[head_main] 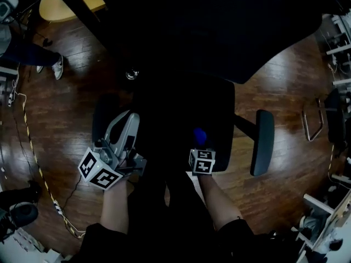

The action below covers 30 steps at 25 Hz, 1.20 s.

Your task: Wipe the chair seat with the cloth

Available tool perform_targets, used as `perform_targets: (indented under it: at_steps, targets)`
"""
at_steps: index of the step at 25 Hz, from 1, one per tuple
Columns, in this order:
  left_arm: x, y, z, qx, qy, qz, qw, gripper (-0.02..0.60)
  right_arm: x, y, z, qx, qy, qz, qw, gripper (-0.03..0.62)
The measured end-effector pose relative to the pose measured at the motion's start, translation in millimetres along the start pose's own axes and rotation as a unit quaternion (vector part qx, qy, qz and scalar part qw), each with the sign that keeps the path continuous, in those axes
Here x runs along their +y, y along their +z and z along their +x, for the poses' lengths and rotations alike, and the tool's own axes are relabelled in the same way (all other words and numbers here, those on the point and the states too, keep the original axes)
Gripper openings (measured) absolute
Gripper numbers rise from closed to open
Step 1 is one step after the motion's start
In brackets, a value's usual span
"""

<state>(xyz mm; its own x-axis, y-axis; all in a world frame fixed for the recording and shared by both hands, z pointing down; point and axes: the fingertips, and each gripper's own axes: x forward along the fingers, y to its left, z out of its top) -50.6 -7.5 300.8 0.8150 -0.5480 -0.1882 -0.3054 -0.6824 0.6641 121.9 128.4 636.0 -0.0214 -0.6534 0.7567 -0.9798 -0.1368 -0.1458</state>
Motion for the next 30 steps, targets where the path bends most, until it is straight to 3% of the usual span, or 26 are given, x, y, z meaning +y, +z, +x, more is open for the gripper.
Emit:
perform_targets:
  at_steps: [6, 9, 11, 16, 18, 20, 25, 30]
  targets:
    - [34, 48, -60, -0.056, 0.074, 0.027, 0.9953, -0.008, 168, 2, 42, 0.024, 0.148, -0.013, 0.989, 0.034]
    - [44, 68, -90, -0.073, 0.109, 0.033, 0.9908, -0.008, 236, -2, 42, 0.053, 0.215, -0.007, 0.975, 0.034]
    - [48, 74, -115, -0.08, 0.13, 0.036, 0.9876, -0.008, 263, -18, 39, 0.067, 0.231, -0.02, 0.97, 0.034]
    - [58, 74, -143, -0.091, 0.146, 0.034, 0.9845, -0.008, 275, -29, 42, 0.048, 0.264, -0.042, 0.962, 0.034]
    - [59, 69, -137, -0.09, 0.134, 0.025, 0.9866, -0.008, 271, -32, 43, 0.052, 0.275, -0.058, 0.958, 0.034]
    - [56, 60, -124, -0.074, 0.117, 0.02, 0.9902, -0.008, 251, -35, 43, 0.054, 0.258, -0.064, 0.963, 0.034]
    - [41, 35, -80, -0.043, 0.066, 0.001, 0.9969, -0.008, 154, -56, 31, 0.057, 0.174, -0.023, 0.983, 0.034]
    - [17, 3, 1, 0.008, -0.019, -0.013, 0.9997, -0.008, 31, -57, 2, 0.041, 0.054, 0.045, 0.997, 0.034]
